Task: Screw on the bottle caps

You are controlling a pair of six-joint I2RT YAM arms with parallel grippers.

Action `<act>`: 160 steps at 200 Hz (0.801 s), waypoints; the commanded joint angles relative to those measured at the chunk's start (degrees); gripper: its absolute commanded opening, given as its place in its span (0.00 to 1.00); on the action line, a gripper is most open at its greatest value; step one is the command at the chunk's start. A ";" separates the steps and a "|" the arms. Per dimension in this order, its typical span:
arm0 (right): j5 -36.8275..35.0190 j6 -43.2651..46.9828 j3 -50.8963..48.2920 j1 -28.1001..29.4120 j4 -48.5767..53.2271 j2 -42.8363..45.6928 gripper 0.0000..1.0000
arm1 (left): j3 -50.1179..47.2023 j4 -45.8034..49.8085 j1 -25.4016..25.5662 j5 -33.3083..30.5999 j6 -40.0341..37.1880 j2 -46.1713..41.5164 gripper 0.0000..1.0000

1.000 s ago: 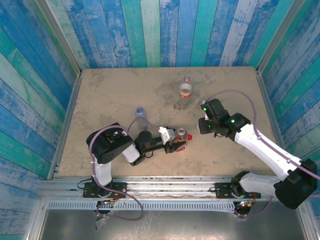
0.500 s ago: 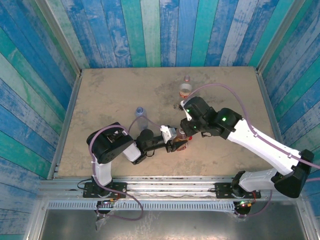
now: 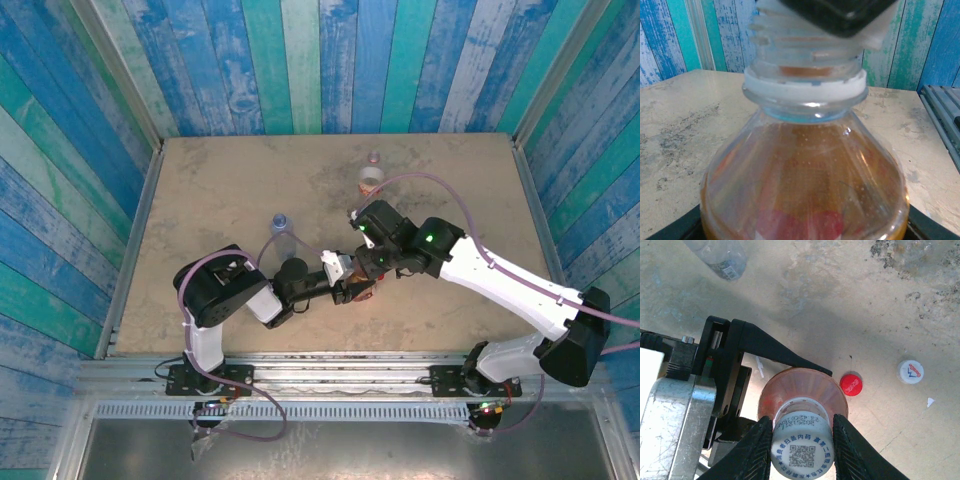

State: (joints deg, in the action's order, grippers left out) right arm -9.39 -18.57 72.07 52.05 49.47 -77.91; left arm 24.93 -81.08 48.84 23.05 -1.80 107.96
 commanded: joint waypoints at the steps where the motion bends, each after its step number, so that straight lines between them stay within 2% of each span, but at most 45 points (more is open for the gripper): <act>1: -2.45 -0.42 -1.36 0.17 0.41 -0.82 0.34 | -0.02 2.51 0.03 0.41 -1.27 2.52 0.63; 72: -1.42 -0.86 -0.05 0.15 0.15 -2.45 0.32 | -0.01 2.22 -0.03 0.54 -1.40 2.81 0.63; 160: -0.43 -2.26 6.41 0.15 9.95 -7.55 0.29 | 0.08 2.24 0.03 0.76 -1.54 3.30 0.63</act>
State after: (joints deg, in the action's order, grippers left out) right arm -10.15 -19.88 77.34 52.10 53.80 -82.83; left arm 24.93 -81.47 48.62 23.05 -1.72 108.27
